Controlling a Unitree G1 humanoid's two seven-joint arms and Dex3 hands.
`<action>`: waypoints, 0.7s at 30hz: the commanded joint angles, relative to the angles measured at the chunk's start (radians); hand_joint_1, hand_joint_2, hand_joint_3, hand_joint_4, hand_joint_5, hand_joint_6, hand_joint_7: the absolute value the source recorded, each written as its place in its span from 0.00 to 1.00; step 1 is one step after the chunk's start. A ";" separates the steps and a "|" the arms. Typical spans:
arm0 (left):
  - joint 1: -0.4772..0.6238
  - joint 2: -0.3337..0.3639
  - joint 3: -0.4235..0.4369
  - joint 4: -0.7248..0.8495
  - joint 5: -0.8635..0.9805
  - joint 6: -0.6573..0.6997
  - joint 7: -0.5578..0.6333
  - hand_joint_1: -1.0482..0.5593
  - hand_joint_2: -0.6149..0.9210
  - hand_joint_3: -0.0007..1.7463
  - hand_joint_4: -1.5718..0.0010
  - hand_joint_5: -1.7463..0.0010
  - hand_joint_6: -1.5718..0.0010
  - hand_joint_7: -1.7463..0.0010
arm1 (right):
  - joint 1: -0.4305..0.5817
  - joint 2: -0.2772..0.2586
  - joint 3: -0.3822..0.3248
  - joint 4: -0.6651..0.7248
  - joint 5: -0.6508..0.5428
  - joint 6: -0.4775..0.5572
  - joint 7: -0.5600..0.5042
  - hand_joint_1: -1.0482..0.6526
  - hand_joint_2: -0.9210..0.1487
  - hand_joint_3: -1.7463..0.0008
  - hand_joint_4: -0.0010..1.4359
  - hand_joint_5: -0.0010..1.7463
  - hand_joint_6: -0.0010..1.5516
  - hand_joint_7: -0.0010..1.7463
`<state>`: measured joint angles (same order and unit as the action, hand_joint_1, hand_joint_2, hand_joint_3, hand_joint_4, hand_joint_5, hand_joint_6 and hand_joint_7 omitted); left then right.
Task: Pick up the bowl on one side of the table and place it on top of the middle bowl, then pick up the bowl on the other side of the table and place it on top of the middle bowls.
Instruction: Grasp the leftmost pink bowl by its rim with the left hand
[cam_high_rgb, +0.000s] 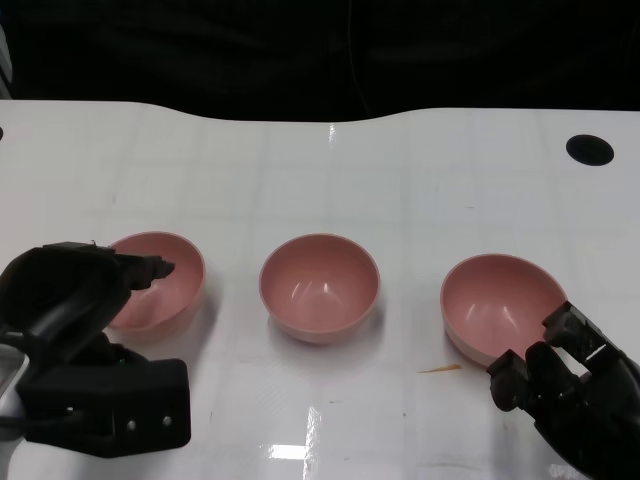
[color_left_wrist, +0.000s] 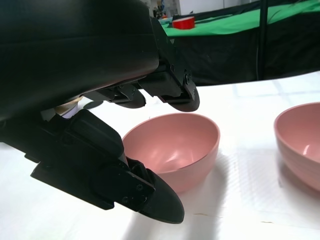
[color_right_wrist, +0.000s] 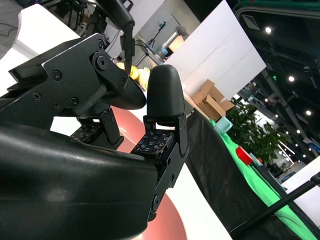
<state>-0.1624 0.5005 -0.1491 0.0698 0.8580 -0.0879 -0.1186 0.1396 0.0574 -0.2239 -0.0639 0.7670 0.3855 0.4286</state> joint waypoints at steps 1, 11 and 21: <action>-0.060 0.019 -0.027 0.101 -0.008 -0.027 0.051 0.09 0.99 0.01 0.68 0.99 0.63 1.00 | -0.004 -0.010 -0.005 0.007 -0.007 -0.018 0.008 0.56 0.38 0.30 0.61 0.94 0.51 0.84; -0.229 -0.015 -0.134 0.429 -0.013 -0.070 0.164 0.15 1.00 0.04 0.65 0.99 0.61 0.99 | -0.006 -0.010 -0.006 0.015 -0.011 -0.023 0.012 0.56 0.37 0.32 0.60 0.94 0.52 0.82; -0.374 -0.098 -0.234 0.735 -0.030 -0.097 0.271 0.25 1.00 0.07 0.62 0.99 0.57 0.99 | -0.010 -0.014 -0.010 0.032 -0.016 -0.029 0.031 0.56 0.36 0.35 0.61 0.92 0.53 0.80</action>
<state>-0.5123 0.4061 -0.3705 0.7706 0.8302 -0.1866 0.1305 0.1292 0.0546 -0.2283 -0.0302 0.7597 0.3704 0.4594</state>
